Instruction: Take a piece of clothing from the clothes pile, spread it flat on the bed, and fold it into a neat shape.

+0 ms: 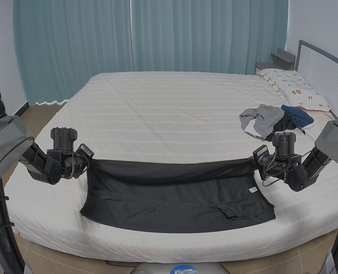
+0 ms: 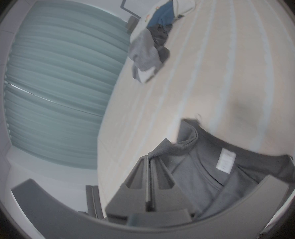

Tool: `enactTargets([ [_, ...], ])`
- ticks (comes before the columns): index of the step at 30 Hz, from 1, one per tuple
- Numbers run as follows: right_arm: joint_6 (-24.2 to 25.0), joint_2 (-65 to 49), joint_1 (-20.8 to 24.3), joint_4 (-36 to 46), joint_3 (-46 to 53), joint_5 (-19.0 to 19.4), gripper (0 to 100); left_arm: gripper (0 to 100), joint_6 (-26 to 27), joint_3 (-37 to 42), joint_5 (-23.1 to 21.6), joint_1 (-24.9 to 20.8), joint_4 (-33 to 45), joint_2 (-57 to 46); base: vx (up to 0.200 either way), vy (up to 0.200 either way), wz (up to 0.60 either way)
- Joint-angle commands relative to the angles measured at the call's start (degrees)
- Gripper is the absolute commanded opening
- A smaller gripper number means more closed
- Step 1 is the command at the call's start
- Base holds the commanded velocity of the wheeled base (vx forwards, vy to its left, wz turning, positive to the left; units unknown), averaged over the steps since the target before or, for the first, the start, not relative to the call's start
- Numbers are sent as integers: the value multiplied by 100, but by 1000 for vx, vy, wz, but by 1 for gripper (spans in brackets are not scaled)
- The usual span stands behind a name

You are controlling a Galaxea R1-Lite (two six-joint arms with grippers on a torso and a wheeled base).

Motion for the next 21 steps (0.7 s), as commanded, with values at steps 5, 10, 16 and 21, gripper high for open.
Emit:
enactTargets([
  [5, -12, 120, -59, -365, 288, 3, 0, 0, -96, 175, -4, 3, -348, 96, 0, 0, 0],
  [10, -135, 49, -51, -365, 595, 47, 0, 0, -96, 210, -4, 64, -348, 96, 0, 0, 0],
  [16, -197, 137, -42, -594, 288, 29, 0, 0, -131, 166, 48, 143, -463, 87, 0, 0, 0],
  [21, -240, 357, -42, -1341, 103, 3, 0, 0, -131, 360, 48, 152, -1218, 184, 0, 0, 0],
])
